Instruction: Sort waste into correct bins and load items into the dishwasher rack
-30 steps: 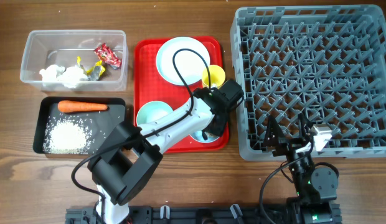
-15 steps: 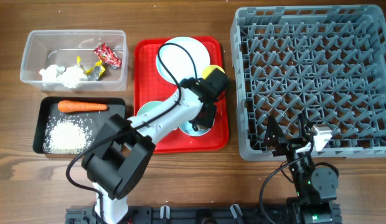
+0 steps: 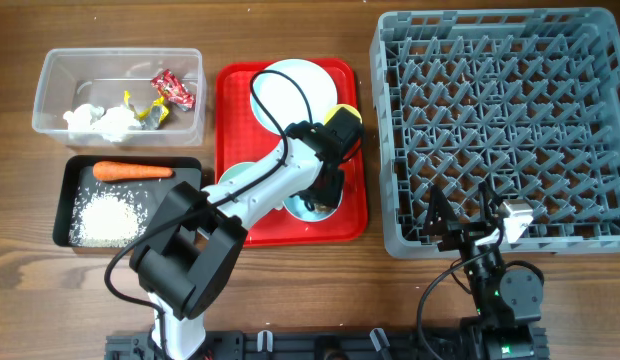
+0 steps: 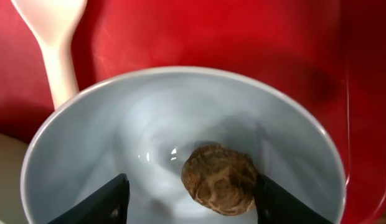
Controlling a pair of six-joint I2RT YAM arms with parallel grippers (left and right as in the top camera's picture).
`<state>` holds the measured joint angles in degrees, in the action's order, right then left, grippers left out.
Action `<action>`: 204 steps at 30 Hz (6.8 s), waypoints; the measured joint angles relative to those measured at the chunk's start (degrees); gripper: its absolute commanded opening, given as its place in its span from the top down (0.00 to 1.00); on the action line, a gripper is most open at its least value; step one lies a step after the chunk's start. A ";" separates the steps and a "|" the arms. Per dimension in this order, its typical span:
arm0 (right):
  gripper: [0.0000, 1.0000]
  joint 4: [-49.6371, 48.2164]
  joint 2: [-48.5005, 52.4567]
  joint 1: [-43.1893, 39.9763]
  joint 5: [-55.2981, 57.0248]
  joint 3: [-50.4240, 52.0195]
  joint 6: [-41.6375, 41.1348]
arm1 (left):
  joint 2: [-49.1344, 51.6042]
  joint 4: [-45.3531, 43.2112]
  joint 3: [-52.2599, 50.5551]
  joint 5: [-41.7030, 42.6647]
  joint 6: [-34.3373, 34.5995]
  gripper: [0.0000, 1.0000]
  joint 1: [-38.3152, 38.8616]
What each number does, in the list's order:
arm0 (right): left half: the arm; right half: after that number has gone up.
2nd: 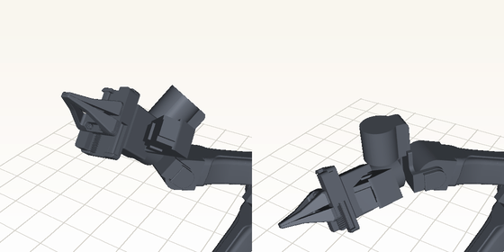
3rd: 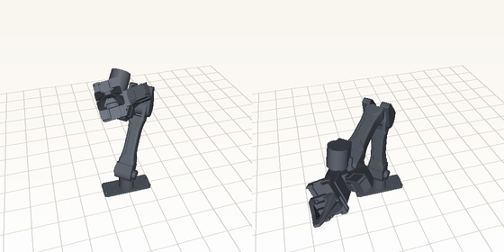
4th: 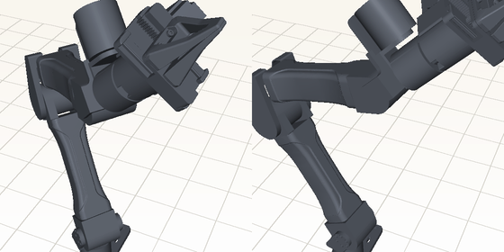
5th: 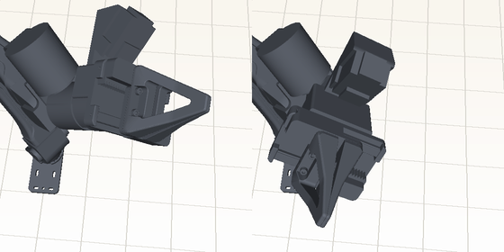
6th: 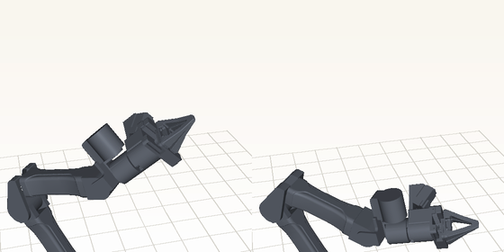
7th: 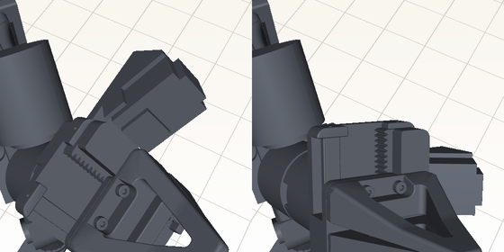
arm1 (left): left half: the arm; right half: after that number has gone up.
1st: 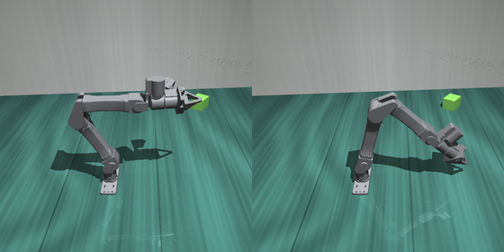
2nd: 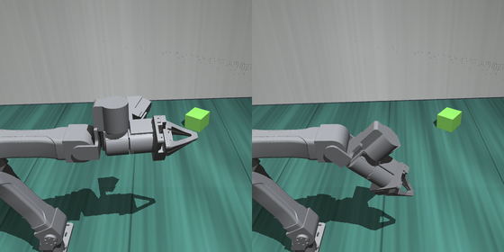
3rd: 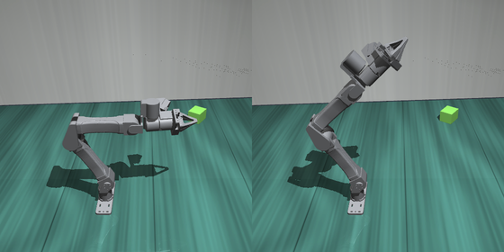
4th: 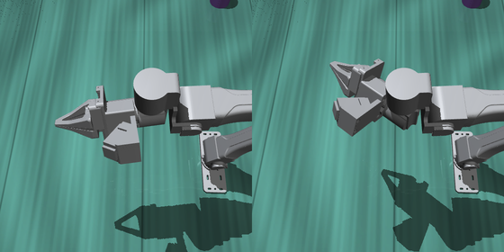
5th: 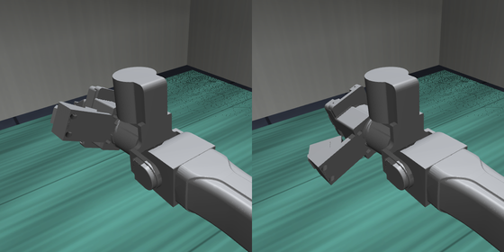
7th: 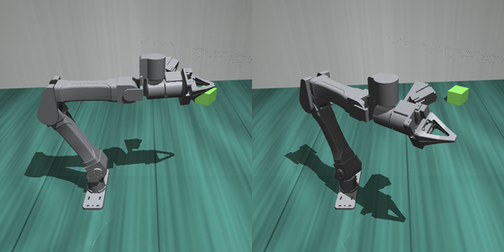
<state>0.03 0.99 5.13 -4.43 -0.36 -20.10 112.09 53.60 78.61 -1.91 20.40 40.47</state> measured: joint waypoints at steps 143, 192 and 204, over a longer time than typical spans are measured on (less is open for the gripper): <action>0.00 0.00 0.00 0.00 0.00 0.00 0.00 | -12.39 -9.25 -10.25 -0.90 -1.70 0.54 -0.11; 0.01 0.00 0.00 0.00 0.00 0.00 0.00 | -4.22 -12.96 -10.14 0.50 -0.61 0.66 -0.11; 0.00 0.00 0.00 0.00 0.00 0.00 0.00 | -10.69 -12.72 -10.14 0.50 -0.61 0.64 -0.11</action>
<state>0.03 0.99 5.13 -4.43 -0.36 -20.10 101.41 40.88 68.47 -1.41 19.79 40.36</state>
